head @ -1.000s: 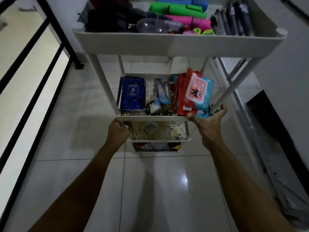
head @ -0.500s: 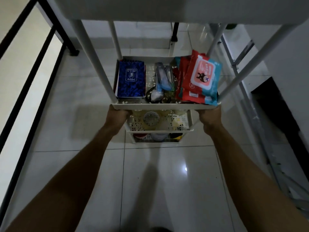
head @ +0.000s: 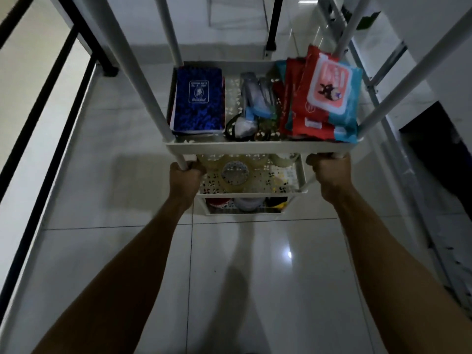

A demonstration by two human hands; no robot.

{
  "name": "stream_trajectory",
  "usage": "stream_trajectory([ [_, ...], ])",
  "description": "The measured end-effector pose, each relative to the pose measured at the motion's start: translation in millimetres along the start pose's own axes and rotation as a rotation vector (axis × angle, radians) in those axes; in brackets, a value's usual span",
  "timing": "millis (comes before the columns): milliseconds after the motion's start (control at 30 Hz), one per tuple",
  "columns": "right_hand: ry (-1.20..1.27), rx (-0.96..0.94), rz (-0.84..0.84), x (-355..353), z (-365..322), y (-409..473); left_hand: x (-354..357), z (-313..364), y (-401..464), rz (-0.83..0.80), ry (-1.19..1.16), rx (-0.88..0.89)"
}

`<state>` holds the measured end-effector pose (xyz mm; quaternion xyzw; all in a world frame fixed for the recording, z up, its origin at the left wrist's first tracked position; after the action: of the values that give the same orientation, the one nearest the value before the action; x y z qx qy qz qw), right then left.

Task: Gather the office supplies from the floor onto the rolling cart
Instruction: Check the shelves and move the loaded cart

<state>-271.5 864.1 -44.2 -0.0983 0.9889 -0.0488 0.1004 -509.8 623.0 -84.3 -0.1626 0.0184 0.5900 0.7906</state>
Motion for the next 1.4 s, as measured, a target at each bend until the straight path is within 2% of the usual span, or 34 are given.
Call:
stream_trajectory([
  [100, -0.017, -0.020, -0.107, 5, 3, 4, 3, -1, 8, -0.100, 0.006, 0.016],
  [200, 0.009, -0.013, -0.121, 5, 8, 4, 5, -3, 11, -0.156, 0.000, 0.062],
  [500, 0.183, 0.006, -0.032, 15, 45, 3, 10, -34, 13, -0.032, -0.137, 0.137],
  [733, 0.211, -0.108, 0.077, 14, 77, 4, 11, -76, 20, 0.134, -0.161, 0.267],
  [800, 0.230, -0.117, 0.043, 18, 79, 8, 12, -76, 28, 0.132, -0.182, 0.255],
  [933, 0.250, -0.138, -0.101, 20, 74, 12, 20, -72, 35, -0.008, -0.180, 0.279],
  [1000, 0.263, -0.152, -0.137, 20, 76, 10, 20, -73, 35, -0.027, -0.189, 0.298],
  [1100, 0.243, -0.212, -0.058, 17, 79, 7, 10, -75, 31, 0.039, -0.183, 0.406],
  [1200, 0.180, -0.361, 0.043, 9, 76, 4, 8, -85, 14, 0.060, -0.109, 0.576],
  [1267, 0.159, -0.425, 0.019, 8, 84, -2, 11, -106, 8, 0.059, -0.010, 0.625],
  [1333, 0.090, -0.368, -0.028, 11, 113, -6, 18, -132, 11, 0.019, 0.020, 0.593],
  [1400, 0.013, -0.275, -0.076, 17, 156, -10, 29, -163, 16, -0.083, -0.026, 0.448],
])
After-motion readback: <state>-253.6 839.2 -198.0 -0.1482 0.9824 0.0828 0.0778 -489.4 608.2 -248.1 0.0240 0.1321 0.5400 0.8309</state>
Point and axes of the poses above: each hand's wrist, its own y-axis towards the middle knuckle, its own x-axis out of the palm, z = x × y, the point moved 8 cm from there along y, towards the middle knuckle, and after that the axes turned 11 degrees about z, right-handed, at the moved point
